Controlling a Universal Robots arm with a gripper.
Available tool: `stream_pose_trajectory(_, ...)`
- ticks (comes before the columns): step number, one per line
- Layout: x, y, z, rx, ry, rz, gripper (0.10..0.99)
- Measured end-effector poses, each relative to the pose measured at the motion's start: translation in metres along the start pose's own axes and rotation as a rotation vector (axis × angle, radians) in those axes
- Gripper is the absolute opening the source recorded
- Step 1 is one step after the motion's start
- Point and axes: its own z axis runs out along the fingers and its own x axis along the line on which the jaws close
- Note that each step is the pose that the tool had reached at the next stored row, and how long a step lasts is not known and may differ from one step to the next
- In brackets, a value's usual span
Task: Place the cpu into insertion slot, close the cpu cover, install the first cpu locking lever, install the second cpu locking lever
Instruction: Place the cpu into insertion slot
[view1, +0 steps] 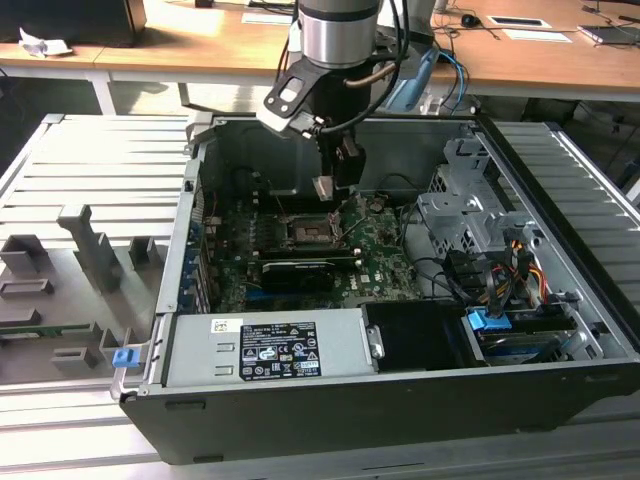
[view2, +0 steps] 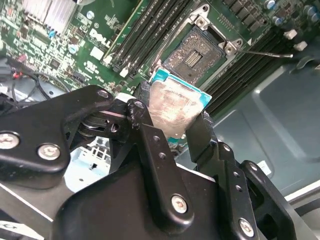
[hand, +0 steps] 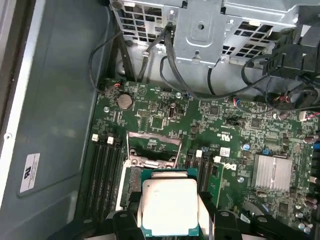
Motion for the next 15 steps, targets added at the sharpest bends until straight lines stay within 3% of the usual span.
stream_pose_trajectory(3,0.0,-0.0002,0.0022,-0.001,-0.0072,0.08,0.529)
stream_pose_trajectory(7,0.0004,-0.0038,0.0026,-0.002,-0.0075,0.084,0.529)
stream_pose_trajectory(15,0.0005,-0.0043,0.0031,-0.002,-0.0075,0.084,0.529)
